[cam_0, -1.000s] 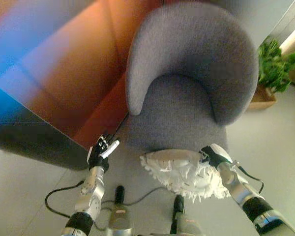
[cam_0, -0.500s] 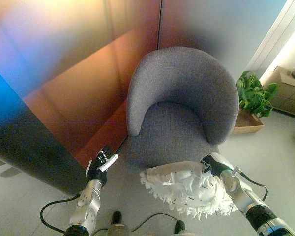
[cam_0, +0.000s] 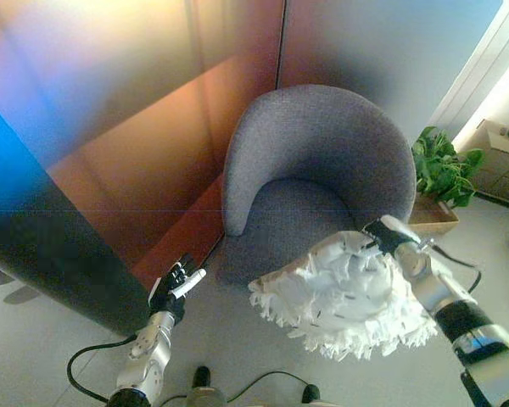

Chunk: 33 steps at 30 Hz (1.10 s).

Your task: Pick up the pillow and put it on the sofa.

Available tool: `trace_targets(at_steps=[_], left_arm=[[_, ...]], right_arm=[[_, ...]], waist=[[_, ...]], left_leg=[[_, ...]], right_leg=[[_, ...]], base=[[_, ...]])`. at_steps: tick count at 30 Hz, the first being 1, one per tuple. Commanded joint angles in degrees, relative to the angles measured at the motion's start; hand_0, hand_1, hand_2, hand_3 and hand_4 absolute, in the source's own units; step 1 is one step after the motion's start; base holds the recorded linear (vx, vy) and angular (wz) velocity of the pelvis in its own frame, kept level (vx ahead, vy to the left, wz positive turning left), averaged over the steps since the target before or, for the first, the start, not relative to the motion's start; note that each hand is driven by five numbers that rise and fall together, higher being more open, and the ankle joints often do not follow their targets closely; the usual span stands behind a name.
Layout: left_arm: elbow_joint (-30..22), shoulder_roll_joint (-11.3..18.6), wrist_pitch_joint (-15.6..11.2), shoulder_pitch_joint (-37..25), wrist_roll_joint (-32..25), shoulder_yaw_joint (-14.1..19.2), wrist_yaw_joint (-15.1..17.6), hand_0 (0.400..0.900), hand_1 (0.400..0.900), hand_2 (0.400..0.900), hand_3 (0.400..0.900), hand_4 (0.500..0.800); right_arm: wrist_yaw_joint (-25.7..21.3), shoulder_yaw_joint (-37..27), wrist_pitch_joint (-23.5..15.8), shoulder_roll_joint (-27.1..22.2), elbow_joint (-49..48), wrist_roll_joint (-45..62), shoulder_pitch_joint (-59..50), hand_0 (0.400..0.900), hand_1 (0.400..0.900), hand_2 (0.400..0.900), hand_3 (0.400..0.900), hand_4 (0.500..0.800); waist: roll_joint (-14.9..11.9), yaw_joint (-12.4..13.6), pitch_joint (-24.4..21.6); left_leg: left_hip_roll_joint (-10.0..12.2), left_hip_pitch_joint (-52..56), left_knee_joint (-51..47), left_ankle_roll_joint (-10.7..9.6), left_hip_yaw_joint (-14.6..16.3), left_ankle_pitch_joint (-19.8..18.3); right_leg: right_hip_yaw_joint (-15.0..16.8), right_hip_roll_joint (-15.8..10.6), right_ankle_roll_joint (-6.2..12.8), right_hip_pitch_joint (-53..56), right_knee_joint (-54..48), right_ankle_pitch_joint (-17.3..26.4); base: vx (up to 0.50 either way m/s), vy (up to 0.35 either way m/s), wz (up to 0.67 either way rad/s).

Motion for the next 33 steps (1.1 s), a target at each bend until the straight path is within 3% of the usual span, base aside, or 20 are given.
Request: trace_targets(at_steps=[1,15,20,23,27,33], left_arm=[[-1.4,4.18,-2.91,-3.55,-0.21,-3.52,-2.9,0.9,0.9,0.9,0.9,0.8],[-4.86,6.94,-3.25,-0.81,-1.45,-6.84,-4.56,0.9,0.9,0.9,0.9,0.8],[-4.89,8.89,-5.41,-5.33,-2.76,-7.82,-4.69,0.9,0.9,0.9,0.9,0.8],[-5.99,9.09,-6.21,-9.2,-2.82,-7.76,-3.01,0.9,0.9,0.9,0.9,0.8],[-8.96,9.15,-6.05,-9.71,-2.29,-7.51,-1.39,0.9,0.9,0.9,0.9,0.8],[-9.83,9.54,-7.69,-11.4,-4.1,-9.08,-0.09,0.9,0.9,0.9,0.9,0.8]], right_arm=[[-3.68,2.22,-2.78,-8.23,6.69,0.8,-20.25,0.4,0.4,0.4,0.4,0.5],[-5.95,7.11,-3.16,-11.9,16.94,2.95,-31.46,0.4,0.4,0.4,0.4,0.5],[-10.26,10.68,-1.13,-12.78,19.46,5.72,-39.23,0.4,0.4,0.4,0.4,0.5],[-12.04,13.6,0.42,-13.12,19.77,8.86,-43.27,0.4,0.4,0.4,0.4,0.5],[-11.85,15.79,0.84,-13.82,20.02,9.99,-44.79,0.4,0.4,0.4,0.4,0.5],[-16.15,17.89,0.41,-12.65,22.93,9.51,-48.21,0.4,0.4,0.4,0.4,0.5]], waist=[[-2.58,3.27,-8.51],[-2.46,6.08,-7.94],[-2.66,7.06,-3.96],[-2.87,7.05,-0.76],[-2.99,7.08,1.04],[-1.85,7.13,3.14]], left_leg=[[1.23,1.92,0.19,0.35,-0.27,-2.37],[1.3,-0.09,0.19,0.11,-2.63,-1.77],[1.42,-5.43,0.19,-0.17,-3.91,-1.03],[1.47,-9.09,0.19,-0.03,-4.97,-0.4],[1.33,-10.63,0.19,0.17,-5.79,-0.1],[0.89,-12.87,0.19,0.49,-6.02,0.45]], right_leg=[[-1.1,-4.23,2.89,-0.31,0.75,0.84],[-2.5,-3.44,2.48,-0.53,0.22,0.56],[-2.36,-2.75,2.5,-5.3,0.25,1.02],[-1.66,-1.8,2.25,-8.57,0.19,1.33],[-0.73,-1.2,1.89,-10.12,0.19,1.55],[-0.44,-0.92,1.58,-12.1,0.25,1.86]], base=[[0.08,0.004,0.08],[0.06,-0.003,0.09],[-0.24,-0.092,0.03],[-0.28,-0.111,-0.06],[-0.04,-0.052,-0.04],[-0.06,0.013,-0.02]])
